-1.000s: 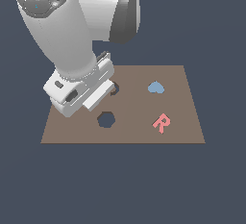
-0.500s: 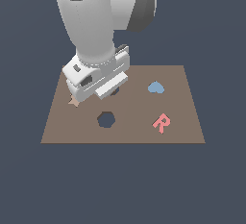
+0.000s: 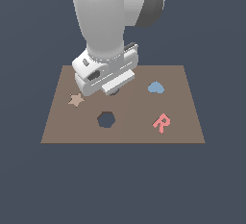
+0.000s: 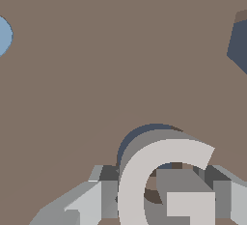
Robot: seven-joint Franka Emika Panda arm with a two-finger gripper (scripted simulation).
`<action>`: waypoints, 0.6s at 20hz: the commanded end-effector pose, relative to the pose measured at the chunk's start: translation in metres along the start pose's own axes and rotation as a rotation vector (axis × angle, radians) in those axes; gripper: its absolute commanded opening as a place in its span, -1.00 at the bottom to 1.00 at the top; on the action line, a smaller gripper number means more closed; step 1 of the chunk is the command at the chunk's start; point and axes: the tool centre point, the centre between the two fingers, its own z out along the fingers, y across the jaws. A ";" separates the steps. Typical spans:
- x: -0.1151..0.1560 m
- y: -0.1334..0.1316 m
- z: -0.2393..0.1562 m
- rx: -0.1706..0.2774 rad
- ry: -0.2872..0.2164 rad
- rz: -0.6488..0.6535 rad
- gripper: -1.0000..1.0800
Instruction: Insert a designated object into the corresponding slot on a board.
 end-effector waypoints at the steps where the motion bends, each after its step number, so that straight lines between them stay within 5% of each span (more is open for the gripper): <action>1: 0.000 -0.002 0.000 0.000 0.000 0.008 -1.00; 10: 0.001 -0.002 0.010 0.000 0.000 0.008 -1.00; 11: 0.001 -0.002 0.010 0.000 0.000 0.008 0.92; 12: 0.001 -0.002 0.010 0.000 0.000 0.008 0.92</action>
